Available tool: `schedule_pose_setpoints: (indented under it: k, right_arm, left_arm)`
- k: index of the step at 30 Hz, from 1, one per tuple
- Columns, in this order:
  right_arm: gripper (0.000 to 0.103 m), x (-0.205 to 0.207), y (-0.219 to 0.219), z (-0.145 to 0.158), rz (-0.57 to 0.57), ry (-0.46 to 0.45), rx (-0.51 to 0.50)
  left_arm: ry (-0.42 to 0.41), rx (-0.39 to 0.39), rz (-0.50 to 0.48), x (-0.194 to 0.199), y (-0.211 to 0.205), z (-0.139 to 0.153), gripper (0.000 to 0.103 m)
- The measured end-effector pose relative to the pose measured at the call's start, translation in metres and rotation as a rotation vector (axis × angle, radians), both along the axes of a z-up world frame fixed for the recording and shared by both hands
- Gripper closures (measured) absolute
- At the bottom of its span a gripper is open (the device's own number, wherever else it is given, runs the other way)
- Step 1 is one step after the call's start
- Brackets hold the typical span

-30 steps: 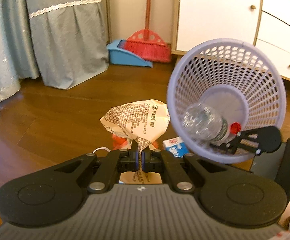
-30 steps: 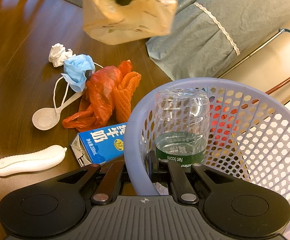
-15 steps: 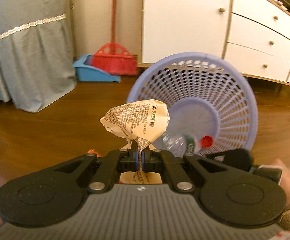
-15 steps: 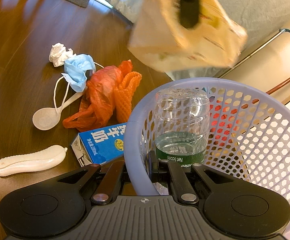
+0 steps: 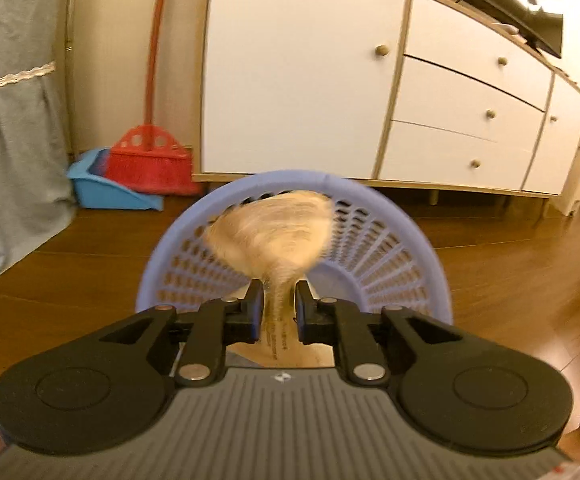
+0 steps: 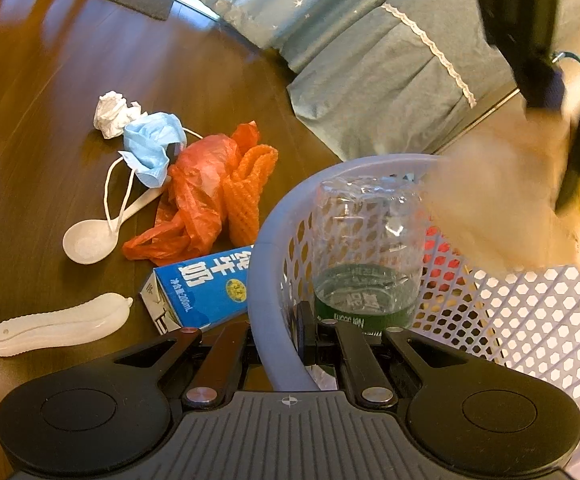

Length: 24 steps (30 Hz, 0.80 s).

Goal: Collect trash
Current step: 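Carry the paper bag into the wastebasket and open the left gripper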

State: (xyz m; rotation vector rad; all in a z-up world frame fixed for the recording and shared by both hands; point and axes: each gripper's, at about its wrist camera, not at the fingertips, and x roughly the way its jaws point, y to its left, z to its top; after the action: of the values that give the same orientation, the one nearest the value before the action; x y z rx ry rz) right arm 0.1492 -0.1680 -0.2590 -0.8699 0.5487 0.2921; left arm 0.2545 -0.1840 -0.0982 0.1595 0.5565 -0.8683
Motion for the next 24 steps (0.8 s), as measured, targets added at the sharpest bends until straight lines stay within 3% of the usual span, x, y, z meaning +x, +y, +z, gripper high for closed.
schedule_pose_setpoints:
  k: [2, 3, 11, 18, 24]
  right_arm:
    - [0.101, 0.000, 0.000, 0.000, -0.001, -0.002, 0.002]
    - [0.101, 0.000, 0.000, 0.000, -0.002, -0.002, 0.002]
    - [0.101, 0.001, -0.002, 0.003, -0.011, -0.004, 0.013]
    - [0.101, 0.002, -0.003, 0.003, -0.012, -0.004, 0.014]
    - [0.101, 0.001, -0.003, 0.002, -0.009, -0.004, 0.009]
  left_arm:
    - [-0.003, -0.004, 0.008, -0.001, 0.000, 0.002, 0.076]
    - [0.000, -0.007, 0.012, -0.001, 0.003, 0.002, 0.075]
    - [0.014, 0.027, 0.106, 0.001, 0.041, -0.003, 0.075]
    - [0.047, 0.066, 0.247, 0.010, 0.106, -0.010, 0.073]
    - [0.088, 0.129, 0.339, -0.002, 0.153, -0.034, 0.072]
